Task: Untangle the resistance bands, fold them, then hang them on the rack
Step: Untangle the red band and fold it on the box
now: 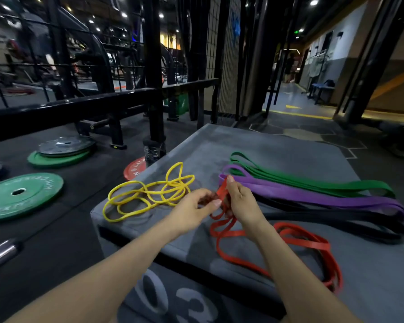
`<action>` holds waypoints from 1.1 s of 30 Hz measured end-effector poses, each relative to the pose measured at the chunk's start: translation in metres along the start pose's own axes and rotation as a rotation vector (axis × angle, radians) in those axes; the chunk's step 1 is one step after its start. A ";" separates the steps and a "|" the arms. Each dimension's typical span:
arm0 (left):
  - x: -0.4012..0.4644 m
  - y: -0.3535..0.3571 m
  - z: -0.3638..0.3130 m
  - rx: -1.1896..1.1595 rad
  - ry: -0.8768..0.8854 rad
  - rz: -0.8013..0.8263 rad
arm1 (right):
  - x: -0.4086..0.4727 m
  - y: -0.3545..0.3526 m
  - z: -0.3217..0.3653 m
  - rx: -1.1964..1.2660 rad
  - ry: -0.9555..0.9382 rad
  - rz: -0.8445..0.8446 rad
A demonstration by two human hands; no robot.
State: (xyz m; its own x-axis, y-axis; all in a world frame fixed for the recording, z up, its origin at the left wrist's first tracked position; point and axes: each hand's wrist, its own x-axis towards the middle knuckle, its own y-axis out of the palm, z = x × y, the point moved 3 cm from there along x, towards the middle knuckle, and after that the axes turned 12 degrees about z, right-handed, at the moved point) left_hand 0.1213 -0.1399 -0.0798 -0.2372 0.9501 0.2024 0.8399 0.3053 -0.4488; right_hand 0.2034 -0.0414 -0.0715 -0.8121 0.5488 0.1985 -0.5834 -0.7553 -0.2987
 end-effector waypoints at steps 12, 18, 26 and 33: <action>-0.007 0.007 -0.032 -0.087 0.108 -0.104 | -0.030 -0.024 0.014 -0.006 0.054 0.005; -0.013 -0.033 -0.084 -0.092 0.161 -0.190 | -0.032 -0.031 0.069 -0.109 0.040 0.069; -0.028 -0.085 -0.183 -0.213 0.297 -0.308 | -0.060 -0.049 0.157 -0.171 0.051 0.182; -0.049 -0.121 -0.267 0.008 0.362 -0.368 | -0.072 -0.054 0.245 -0.623 -0.152 0.133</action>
State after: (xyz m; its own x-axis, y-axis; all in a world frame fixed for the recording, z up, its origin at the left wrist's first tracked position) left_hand 0.1615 -0.2400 0.1966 -0.3308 0.6971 0.6361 0.7288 0.6169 -0.2971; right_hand 0.2903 -0.1277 0.1591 -0.8963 0.3736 0.2388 -0.3976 -0.4387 -0.8059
